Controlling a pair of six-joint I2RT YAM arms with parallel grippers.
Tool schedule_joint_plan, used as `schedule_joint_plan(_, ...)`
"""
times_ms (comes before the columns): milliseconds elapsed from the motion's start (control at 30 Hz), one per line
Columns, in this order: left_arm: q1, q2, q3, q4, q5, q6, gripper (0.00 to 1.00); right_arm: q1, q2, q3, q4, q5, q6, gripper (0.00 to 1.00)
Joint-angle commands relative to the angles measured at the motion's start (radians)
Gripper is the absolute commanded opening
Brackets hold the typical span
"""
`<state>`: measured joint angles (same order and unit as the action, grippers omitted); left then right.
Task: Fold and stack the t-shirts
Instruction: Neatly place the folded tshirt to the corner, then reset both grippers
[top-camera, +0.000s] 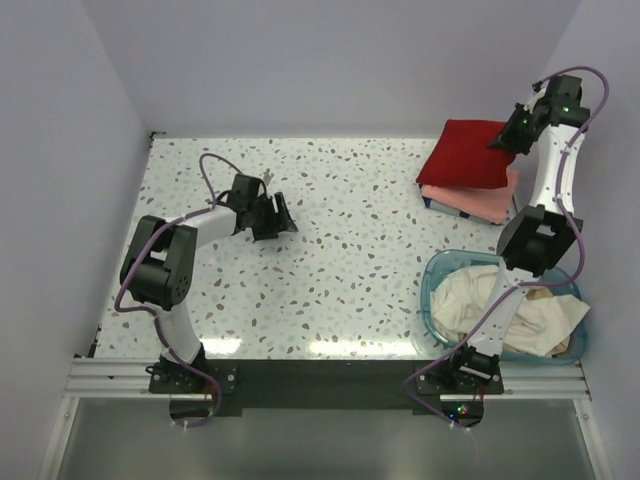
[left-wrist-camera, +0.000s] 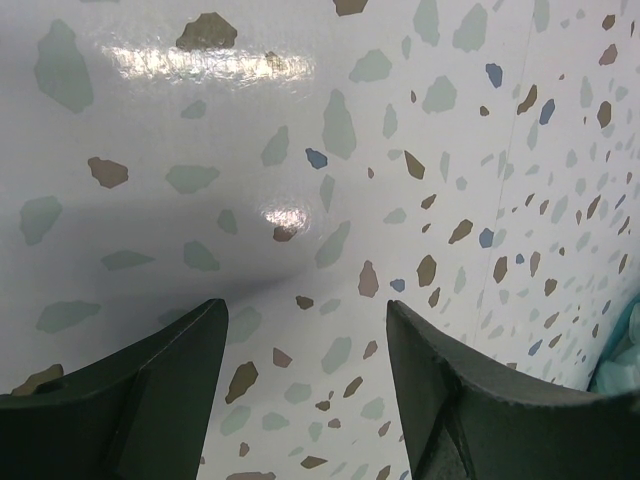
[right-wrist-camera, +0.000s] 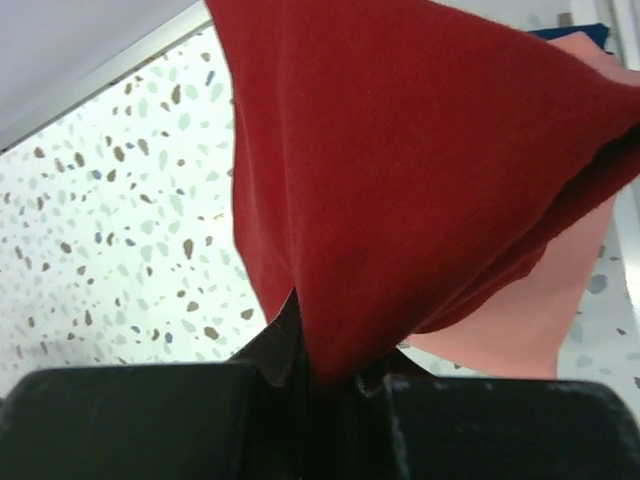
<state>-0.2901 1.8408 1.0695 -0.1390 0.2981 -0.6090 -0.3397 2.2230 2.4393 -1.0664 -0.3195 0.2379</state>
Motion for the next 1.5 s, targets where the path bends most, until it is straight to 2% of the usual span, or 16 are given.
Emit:
schedule_joint_plan(0,0.005,-0.021,0.032,-0.013,-0.010,0.008,0.70,-0.013,0.000,0.018,-0.012,0.087,-0.040,0.00)
schedule_joint_plan(133,0.005,-0.064,0.046,-0.028,-0.011,0.015,0.70,-0.015,0.017,0.018,-0.047,0.195,-0.048,0.02)
schedule_joint_plan(233,0.002,-0.103,0.050,-0.042,-0.007,0.021,0.70,-0.015,0.021,0.001,-0.066,0.288,-0.043,0.46)
schedule_joint_plan(267,0.005,-0.113,0.052,-0.048,-0.004,0.031,0.70,-0.015,0.021,0.000,-0.073,0.315,-0.040,0.69)
schedule_joint_plan(300,0.003,-0.136,0.050,-0.053,-0.001,0.037,0.70,-0.015,0.012,-0.008,-0.079,0.336,-0.037,0.86)
schedule_joint_plan(333,0.003,-0.150,0.050,-0.057,0.004,0.043,0.71,-0.015,0.003,-0.017,-0.075,0.383,-0.038,0.97)
schedule_joint_plan(367,0.003,-0.167,0.049,-0.062,0.001,0.051,0.71,-0.016,-0.012,-0.032,-0.064,0.399,-0.037,0.99)
schedule_joint_plan(600,0.003,-0.299,0.032,-0.073,-0.022,0.068,0.72,-0.013,-0.235,-0.280,0.095,0.424,-0.046,0.99)
schedule_joint_plan(700,0.003,-0.366,0.012,-0.065,-0.048,0.057,0.72,-0.012,-0.364,-0.426,0.199,0.364,-0.046,0.99)
schedule_joint_plan(900,0.003,-0.465,-0.028,-0.059,-0.119,0.043,0.72,0.030,-0.604,-0.693,0.287,0.292,-0.063,0.99)
schedule_joint_plan(1000,0.002,-0.520,-0.058,-0.053,-0.160,0.031,0.72,0.089,-0.741,-0.851,0.330,0.264,-0.061,0.99)
schedule_joint_plan(1267,0.003,-0.635,-0.141,-0.045,-0.269,0.003,0.73,0.373,-1.008,-1.300,0.502,0.234,0.018,0.99)
schedule_joint_plan(1467,0.002,-0.680,-0.171,-0.051,-0.297,-0.001,0.73,0.475,-1.098,-1.465,0.543,0.203,0.070,0.99)
